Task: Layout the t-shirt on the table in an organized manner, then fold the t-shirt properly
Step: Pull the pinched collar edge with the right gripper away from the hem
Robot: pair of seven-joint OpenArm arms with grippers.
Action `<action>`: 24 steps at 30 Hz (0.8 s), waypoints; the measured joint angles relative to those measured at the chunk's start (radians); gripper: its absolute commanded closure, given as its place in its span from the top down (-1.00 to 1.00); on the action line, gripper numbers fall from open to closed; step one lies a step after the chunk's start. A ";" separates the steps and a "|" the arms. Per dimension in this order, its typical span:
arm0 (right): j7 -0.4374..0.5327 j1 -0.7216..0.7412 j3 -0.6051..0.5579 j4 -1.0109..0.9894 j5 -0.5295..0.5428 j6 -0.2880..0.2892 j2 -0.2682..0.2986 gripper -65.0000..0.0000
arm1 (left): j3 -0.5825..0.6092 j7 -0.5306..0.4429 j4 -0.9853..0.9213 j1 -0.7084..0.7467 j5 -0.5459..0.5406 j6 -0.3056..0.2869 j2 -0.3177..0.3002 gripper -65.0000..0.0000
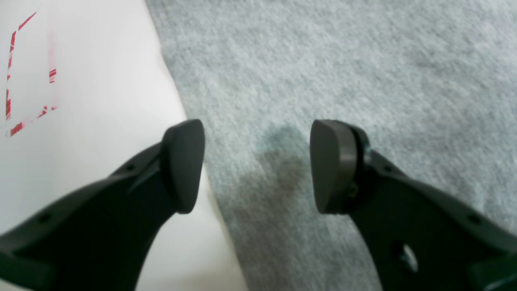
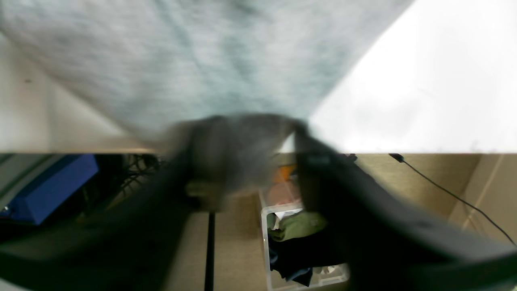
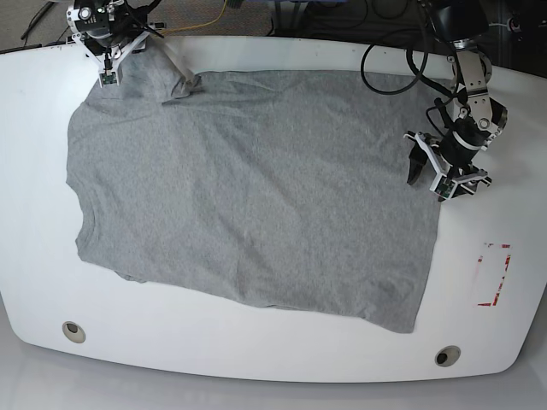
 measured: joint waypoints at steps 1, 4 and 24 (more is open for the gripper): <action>0.003 -0.004 0.003 0.000 0.000 -0.002 0.000 0.43 | 0.000 0.000 0.000 0.000 0.000 0.000 0.000 0.19; 0.014 -0.016 0.021 0.003 0.007 -0.001 0.000 0.59 | 0.000 0.000 0.000 0.000 0.000 0.000 0.001 0.19; 0.169 0.029 0.139 -0.010 0.046 0.066 0.032 0.60 | 0.000 0.000 0.000 0.000 0.000 0.000 0.000 0.19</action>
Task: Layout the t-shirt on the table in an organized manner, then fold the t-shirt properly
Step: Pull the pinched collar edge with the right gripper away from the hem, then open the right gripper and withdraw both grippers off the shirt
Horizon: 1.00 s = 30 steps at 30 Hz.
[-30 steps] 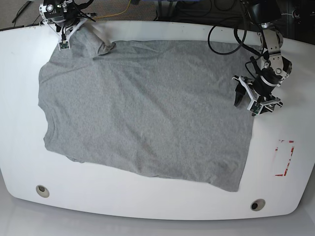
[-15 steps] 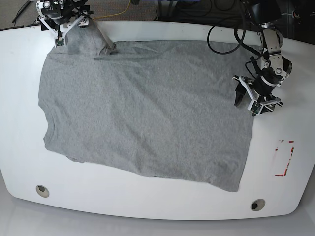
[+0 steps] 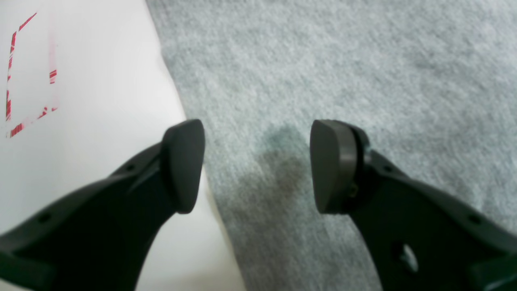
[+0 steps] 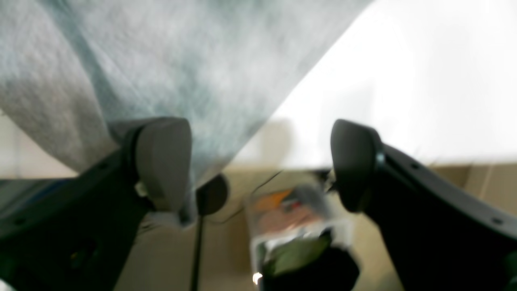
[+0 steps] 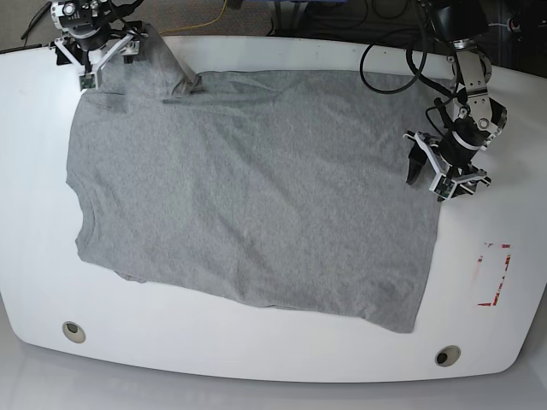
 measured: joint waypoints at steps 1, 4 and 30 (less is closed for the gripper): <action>0.005 0.007 0.014 0.000 0.033 0.000 0.011 0.60 | 0.000 0.000 0.000 0.000 0.000 0.000 0.000 0.19; 0.024 0.013 0.038 0.001 0.085 -0.003 0.044 0.60 | 0.000 0.000 0.000 0.000 0.001 0.000 0.000 0.19; -0.011 0.314 0.083 -0.220 0.404 0.006 0.251 0.48 | -0.005 -0.092 0.008 -0.014 -0.006 -0.004 0.047 0.19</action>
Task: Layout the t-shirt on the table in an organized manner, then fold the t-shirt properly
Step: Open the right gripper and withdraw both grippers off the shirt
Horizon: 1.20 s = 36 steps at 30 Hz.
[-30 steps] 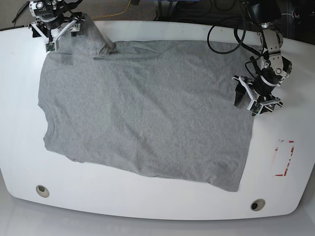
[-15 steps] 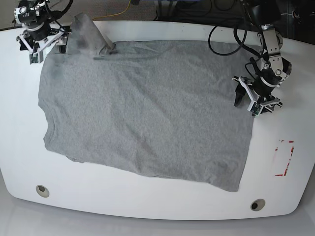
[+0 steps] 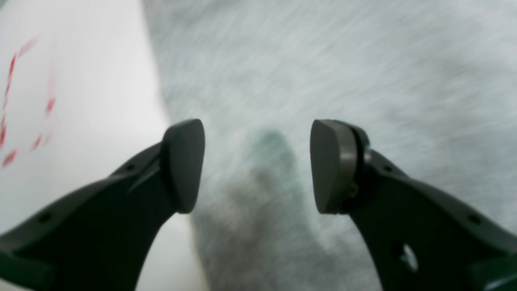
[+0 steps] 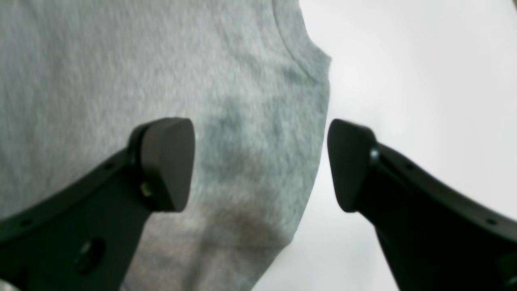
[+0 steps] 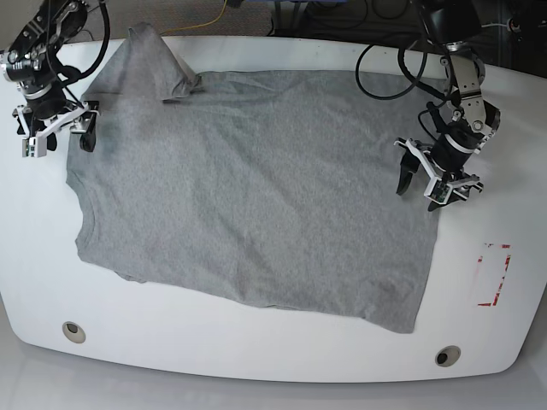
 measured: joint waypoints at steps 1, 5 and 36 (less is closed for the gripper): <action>-0.018 0.013 0.001 -0.035 0.021 0.000 0.014 0.52 | 0.000 -0.003 0.010 0.001 0.000 0.001 0.004 0.19; -0.056 0.055 0.011 -0.165 0.078 -0.010 0.061 0.78 | 0.000 -0.014 0.039 0.006 0.000 0.003 0.006 0.19; -0.299 0.044 0.135 -0.462 0.444 -0.018 0.196 0.81 | -0.359 0.462 0.073 -0.063 -0.465 0.011 0.020 0.19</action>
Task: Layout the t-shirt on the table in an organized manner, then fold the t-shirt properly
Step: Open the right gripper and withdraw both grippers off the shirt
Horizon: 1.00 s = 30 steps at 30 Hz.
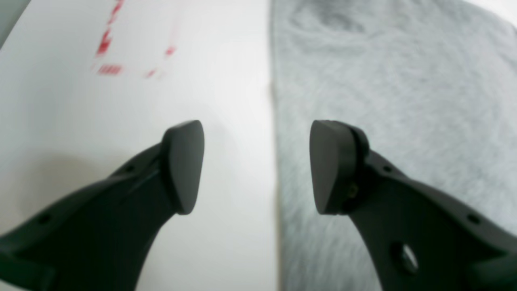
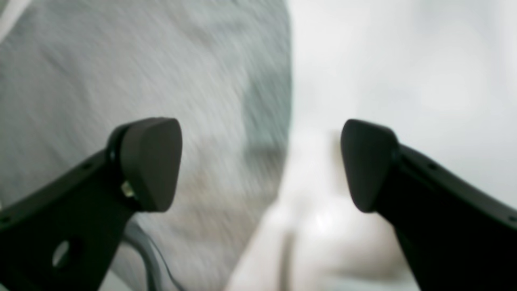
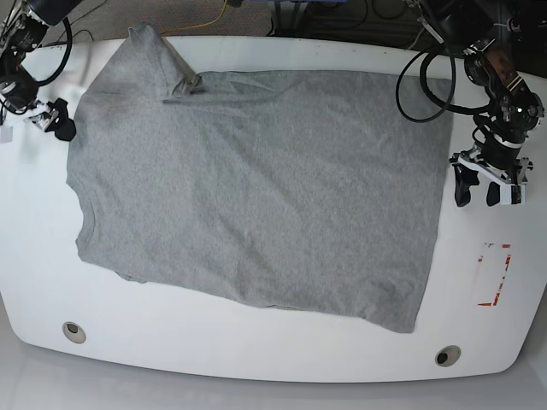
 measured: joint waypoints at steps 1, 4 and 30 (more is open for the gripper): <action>-0.011 -0.013 0.000 0.005 -0.002 0.000 -0.002 0.81 | -0.010 0.013 0.000 0.000 -0.001 0.000 0.000 0.19; -0.013 -0.053 -0.001 0.031 -0.004 0.000 -0.015 0.81 | -0.035 0.037 0.010 0.006 -0.006 -0.001 0.002 0.19; 0.019 -0.217 -0.037 0.160 0.011 0.012 -0.128 0.81 | -0.076 0.057 0.157 0.166 -0.021 0.000 0.014 0.19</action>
